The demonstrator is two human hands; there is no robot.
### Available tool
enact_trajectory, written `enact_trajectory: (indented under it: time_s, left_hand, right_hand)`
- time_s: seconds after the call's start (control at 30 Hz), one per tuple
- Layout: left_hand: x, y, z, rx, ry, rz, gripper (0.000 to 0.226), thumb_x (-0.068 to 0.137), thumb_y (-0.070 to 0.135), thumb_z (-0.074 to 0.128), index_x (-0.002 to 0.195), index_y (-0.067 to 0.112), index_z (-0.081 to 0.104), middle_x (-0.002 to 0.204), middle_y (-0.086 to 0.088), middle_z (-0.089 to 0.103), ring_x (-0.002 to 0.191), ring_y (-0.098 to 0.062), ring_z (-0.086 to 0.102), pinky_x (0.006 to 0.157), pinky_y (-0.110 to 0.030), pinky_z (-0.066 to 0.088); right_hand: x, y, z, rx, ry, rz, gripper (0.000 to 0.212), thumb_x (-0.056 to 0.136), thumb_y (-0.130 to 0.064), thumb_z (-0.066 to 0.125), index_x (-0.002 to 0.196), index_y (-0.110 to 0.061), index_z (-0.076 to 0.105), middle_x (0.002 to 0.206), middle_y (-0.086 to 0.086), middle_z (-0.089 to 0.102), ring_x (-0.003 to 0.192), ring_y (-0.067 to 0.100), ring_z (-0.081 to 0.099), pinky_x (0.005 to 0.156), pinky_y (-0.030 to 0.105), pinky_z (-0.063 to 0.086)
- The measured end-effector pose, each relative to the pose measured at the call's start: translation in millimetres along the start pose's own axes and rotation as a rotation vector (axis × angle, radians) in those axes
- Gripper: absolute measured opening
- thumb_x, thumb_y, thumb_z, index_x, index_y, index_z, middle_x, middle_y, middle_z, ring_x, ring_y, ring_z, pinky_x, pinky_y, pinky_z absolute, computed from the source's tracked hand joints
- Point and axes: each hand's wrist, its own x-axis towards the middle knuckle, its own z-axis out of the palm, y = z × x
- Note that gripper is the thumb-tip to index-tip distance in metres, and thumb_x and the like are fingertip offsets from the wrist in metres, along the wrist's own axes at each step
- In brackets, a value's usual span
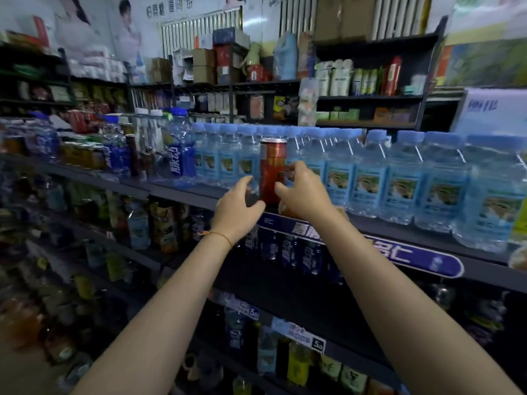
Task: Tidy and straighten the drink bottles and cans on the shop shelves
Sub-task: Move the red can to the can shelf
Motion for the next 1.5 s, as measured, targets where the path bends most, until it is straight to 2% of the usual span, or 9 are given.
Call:
enact_trajectory:
  time_s: [0.27,0.47,0.63,0.73,0.83,1.07,1.23,1.3,1.5]
  left_hand:
    - [29.3,-42.7,1.8,-0.101,-0.217,0.131,0.07,0.089,0.043,0.061,0.152,0.033,0.032,0.148,0.002,0.05,0.138,-0.025,0.042,0.11,-0.047,0.041]
    - [30.7,-52.9,3.5,-0.162,-0.237,0.198,0.071,0.081,0.054,0.056,0.148,0.036,0.038,0.134,0.006,0.06,0.128,-0.025,0.051,0.107,-0.048,0.043]
    - [17.8,-48.7,-15.3,-0.35,-0.225,0.188,0.067,0.093,0.032,0.065,0.152,0.029,0.032,0.142,0.011,0.048,0.126,-0.003,0.044,0.1,-0.025,0.038]
    - [3.3,-43.7,-39.4,-0.546,-0.159,0.121,0.058,0.095,0.033,0.061,0.148,0.032,0.038,0.138,0.014,0.053,0.127,-0.002,0.047,0.105,-0.029,0.04]
    - [-10.8,-45.9,-66.7,-0.78,-0.087,-0.045,0.038,0.098,0.037,0.055,0.135,0.032,0.054,0.127,0.007,0.066,0.119,-0.009,0.06,0.106,-0.034,0.044]
    - [-54.2,-81.3,-96.2,-0.91,-0.127,-0.308,0.031,0.102,0.037,0.048,0.112,0.016,0.068,0.106,-0.007,0.073,0.101,-0.024,0.067,0.087,-0.038,0.055]
    - [-63.9,-134.5,-128.3,-0.894,-0.093,-0.437,0.041,0.095,0.044,0.059,0.124,0.015,0.066,0.116,-0.01,0.073,0.109,-0.025,0.069,0.091,-0.043,0.054]
    - [-62.9,-163.8,-154.6,-0.891,-0.078,-0.465,0.045,0.091,0.049,0.062,0.122,0.016,0.067,0.113,-0.009,0.074,0.105,-0.025,0.07,0.084,-0.04,0.056]
    - [-37.2,-265.2,-255.6,-0.876,-0.022,-0.5,0.038,0.091,0.058,0.056,0.109,0.028,0.071,0.113,-0.002,0.074,0.112,-0.021,0.067,0.104,-0.045,0.048]
  right_hand:
    - [35.9,-6.8,45.9,-0.099,0.136,0.189,0.05,0.09,-0.05,0.066,0.108,-0.013,0.039,0.085,0.002,0.054,0.068,0.02,0.052,0.049,0.031,0.034]
    - [32.1,-11.8,47.6,-0.067,0.221,0.192,0.051,0.085,-0.048,0.072,0.114,-0.013,0.048,0.101,0.002,0.064,0.085,0.021,0.062,0.064,0.03,0.049]
    - [17.7,-30.0,49.3,0.117,0.35,0.066,0.054,0.084,-0.042,0.076,0.124,-0.016,0.052,0.104,-0.007,0.065,0.087,0.007,0.06,0.066,0.016,0.048]
    - [7.2,-57.7,45.6,0.284,0.389,-0.03,0.052,0.082,-0.043,0.077,0.124,-0.023,0.054,0.102,-0.015,0.065,0.087,0.0,0.063,0.077,0.02,0.052]
    - [-9.2,-82.9,49.7,0.564,0.262,-0.037,0.038,0.089,-0.038,0.07,0.121,-0.024,0.055,0.1,-0.011,0.066,0.081,-0.006,0.064,0.071,0.016,0.053]
    - [-67.1,-83.7,111.8,1.204,-0.275,0.37,0.032,0.093,-0.038,0.058,0.115,-0.016,0.064,0.097,0.01,0.072,0.083,0.026,0.069,0.072,0.041,0.056]
    - [-87.0,-117.4,176.0,1.333,-0.411,0.54,0.04,0.095,-0.042,0.056,0.118,-0.01,0.063,0.087,0.009,0.071,0.071,0.021,0.069,0.06,0.031,0.056]
    - [-80.6,-145.0,205.8,1.362,-0.434,0.579,0.044,0.096,-0.046,0.054,0.121,-0.012,0.065,0.089,0.008,0.073,0.074,0.021,0.07,0.061,0.031,0.057]
    - [-42.3,-246.0,315.6,1.237,-0.457,0.604,0.035,0.095,-0.05,0.058,0.112,-0.021,0.068,0.095,0.008,0.076,0.088,0.025,0.071,0.079,0.039,0.057]
